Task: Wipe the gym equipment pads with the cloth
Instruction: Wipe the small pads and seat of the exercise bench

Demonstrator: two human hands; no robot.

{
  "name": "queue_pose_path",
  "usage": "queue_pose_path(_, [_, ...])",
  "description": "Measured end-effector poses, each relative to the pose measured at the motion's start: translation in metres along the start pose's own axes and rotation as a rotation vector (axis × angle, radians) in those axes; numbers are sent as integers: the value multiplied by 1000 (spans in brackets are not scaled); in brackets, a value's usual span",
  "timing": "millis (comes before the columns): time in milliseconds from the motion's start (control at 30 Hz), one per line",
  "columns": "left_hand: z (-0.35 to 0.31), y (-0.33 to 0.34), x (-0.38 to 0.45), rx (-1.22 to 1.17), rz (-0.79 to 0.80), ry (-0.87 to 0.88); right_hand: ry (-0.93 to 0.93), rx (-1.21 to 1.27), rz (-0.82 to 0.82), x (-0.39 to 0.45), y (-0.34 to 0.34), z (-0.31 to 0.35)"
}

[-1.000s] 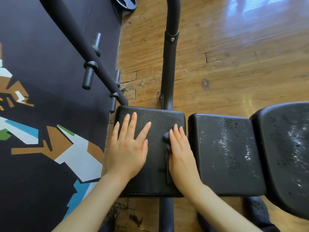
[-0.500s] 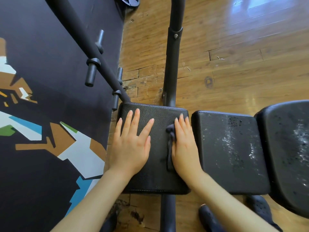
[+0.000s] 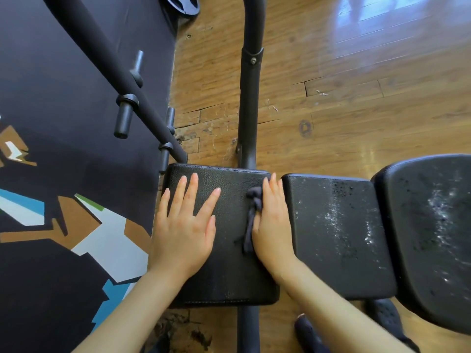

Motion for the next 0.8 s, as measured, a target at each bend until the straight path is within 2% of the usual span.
queue_pose_path(133, [-1, 0, 1, 17, -9, 5, 45, 20, 6, 43, 4, -2])
queue_pose_path(267, [-4, -4, 2, 27, -23, 9, -25, 115, 44, -5, -16, -12])
queue_pose_path(367, [-17, -5, 9, 23, -19, 21, -58, 126, -7, -49, -53, -32])
queue_pose_path(500, [-46, 4, 32, 13, 6, 69, -97, -24, -163, -62, -105, -59])
queue_pose_path(567, [-57, 10, 45, -1, 6, 83, -102, -176, -218, -50, -120, -71])
queue_pose_path(667, [-63, 16, 52, -7, 11, 91, -84, -358, -166, -33, -117, -87])
queue_pose_path(800, [-65, 17, 51, 0, 20, 89, -50, -325, -82, -39, -108, -97])
Point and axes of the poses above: each hand's wrist, its own x-axis towards the middle knuckle, its own y-axis out of the palm, z = x × y, the point moved 10 cm from there along x, towards the middle knuckle, and after that the axes turned 1 degree about -z, right-handed, at the moved point
